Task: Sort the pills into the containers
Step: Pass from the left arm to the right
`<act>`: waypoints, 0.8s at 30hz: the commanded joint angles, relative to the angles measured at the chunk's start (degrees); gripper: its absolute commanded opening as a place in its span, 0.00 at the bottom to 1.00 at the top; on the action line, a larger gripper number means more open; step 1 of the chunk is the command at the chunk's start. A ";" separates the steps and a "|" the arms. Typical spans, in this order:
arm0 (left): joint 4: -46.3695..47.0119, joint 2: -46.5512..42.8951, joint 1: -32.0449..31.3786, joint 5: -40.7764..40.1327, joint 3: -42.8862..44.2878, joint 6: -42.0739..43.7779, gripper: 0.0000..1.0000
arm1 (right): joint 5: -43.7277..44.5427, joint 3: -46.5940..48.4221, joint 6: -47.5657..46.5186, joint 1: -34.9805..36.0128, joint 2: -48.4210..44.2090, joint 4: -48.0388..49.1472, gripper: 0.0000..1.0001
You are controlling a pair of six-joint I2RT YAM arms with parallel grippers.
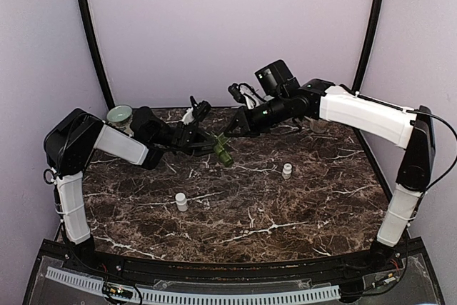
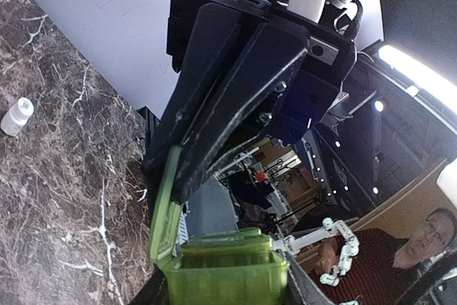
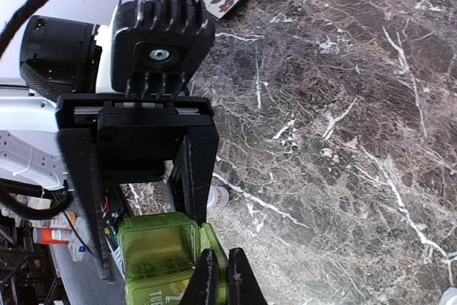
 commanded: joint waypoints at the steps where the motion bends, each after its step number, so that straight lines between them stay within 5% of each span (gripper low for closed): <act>1: 2.97 -0.81 -0.55 -0.28 0.68 1.42 0.63 | 0.12 -0.41 0.30 -0.19 0.36 -0.10 0.01; 14: -4.11 -0.60 1.26 -1.37 -3.01 9.14 0.86 | 5.14 -1.36 -1.40 -0.11 -0.62 -1.48 0.00; 16: -10.20 -1.50 1.51 -2.07 -3.61 14.18 0.98 | 6.22 -1.23 -1.93 0.06 -0.59 -2.04 0.00; 24: -51.75 -6.47 1.86 -9.24 -1.17 44.66 0.99 | 9.98 -0.23 -3.42 1.19 0.23 -3.62 0.00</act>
